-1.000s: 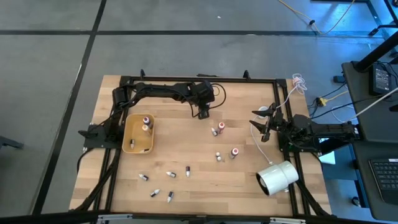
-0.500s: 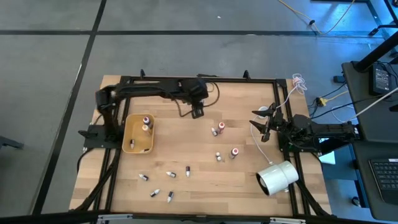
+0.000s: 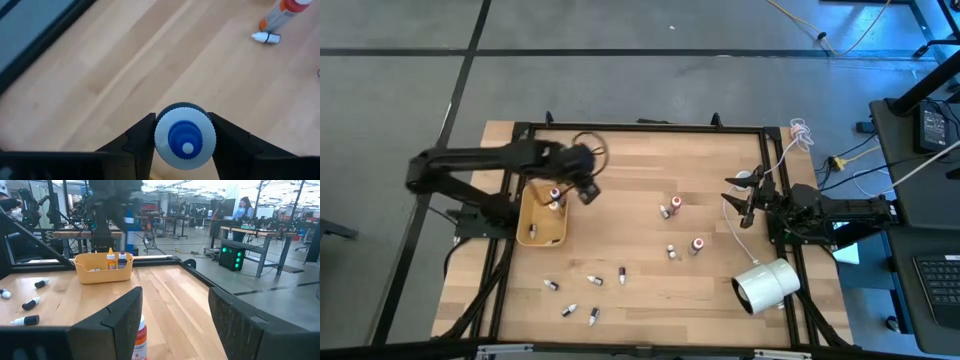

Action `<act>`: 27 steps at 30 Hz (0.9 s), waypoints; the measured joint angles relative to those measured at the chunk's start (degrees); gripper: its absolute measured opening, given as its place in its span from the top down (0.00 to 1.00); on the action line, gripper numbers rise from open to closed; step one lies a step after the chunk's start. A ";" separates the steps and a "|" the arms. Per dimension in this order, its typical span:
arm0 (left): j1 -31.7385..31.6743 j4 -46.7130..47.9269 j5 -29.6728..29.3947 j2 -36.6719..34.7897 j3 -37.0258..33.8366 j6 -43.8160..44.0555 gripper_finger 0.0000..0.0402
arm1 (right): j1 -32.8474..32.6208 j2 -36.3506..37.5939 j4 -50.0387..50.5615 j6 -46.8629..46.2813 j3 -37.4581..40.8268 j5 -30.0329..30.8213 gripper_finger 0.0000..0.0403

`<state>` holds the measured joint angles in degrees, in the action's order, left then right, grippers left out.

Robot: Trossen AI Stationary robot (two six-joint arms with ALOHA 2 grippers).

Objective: Pick & Place food coloring
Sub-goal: Put the large blue food coloring bottle into the yellow bin

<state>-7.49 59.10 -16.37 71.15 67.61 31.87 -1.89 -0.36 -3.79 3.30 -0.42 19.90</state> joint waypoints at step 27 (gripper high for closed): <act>11.22 24.75 -9.83 -17.96 -13.33 40.17 0.63 | 0.00 0.00 0.00 -0.01 -0.01 0.00 0.43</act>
<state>3.73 83.85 -26.20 53.19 54.29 72.04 -1.89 -0.36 -3.79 3.29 -0.42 19.90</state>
